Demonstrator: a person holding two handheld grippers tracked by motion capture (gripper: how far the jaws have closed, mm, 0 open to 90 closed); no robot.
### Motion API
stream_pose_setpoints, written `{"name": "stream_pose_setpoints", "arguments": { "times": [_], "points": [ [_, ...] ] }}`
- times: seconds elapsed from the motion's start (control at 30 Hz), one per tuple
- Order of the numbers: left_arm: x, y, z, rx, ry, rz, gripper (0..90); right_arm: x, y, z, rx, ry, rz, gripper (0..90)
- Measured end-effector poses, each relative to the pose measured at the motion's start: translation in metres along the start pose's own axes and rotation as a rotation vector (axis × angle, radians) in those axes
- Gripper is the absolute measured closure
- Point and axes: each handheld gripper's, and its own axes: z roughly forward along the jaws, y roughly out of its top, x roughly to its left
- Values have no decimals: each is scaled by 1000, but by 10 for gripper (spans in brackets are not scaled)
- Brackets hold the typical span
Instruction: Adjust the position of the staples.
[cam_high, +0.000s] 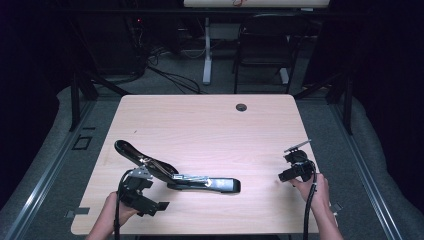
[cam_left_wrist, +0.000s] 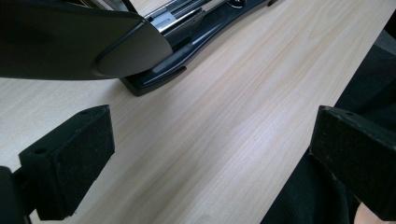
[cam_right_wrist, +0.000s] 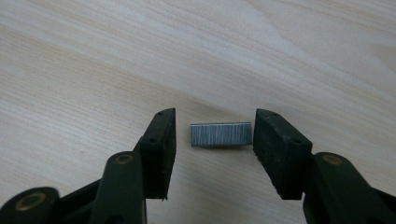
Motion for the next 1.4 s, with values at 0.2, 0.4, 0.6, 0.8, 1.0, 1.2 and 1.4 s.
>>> {"name": "stream_pose_setpoints", "arguments": {
  "times": [0.2, 0.4, 0.6, 0.8, 1.0, 1.2, 1.4],
  "points": [
    [2, 2, -3, -18, 22, 12, 0, -1, -2, 3, -6, -9, 26, 548],
    [3, 3, -1, -18, 26, 9, 0, -3, -1, 1, 13, -8, 14, 650],
    [4, 2, -1, -18, 26, 11, 0, -1, -1, 3, -8, -10, 24, 631],
    [4, 3, -1, -14, 21, 7, 0, -3, 0, 3, 5, -9, -8, 433],
    [5, 2, -1, -10, 22, 11, 0, -1, 1, 8, 9, -31, -26, 435],
    [6, 2, -1, -12, 26, 6, 0, -2, 1, 9, 25, -33, -29, 548],
    [6, 2, -1, -12, 28, 4, 0, -2, 1, 9, 31, -34, -28, 571]
  ]
}}
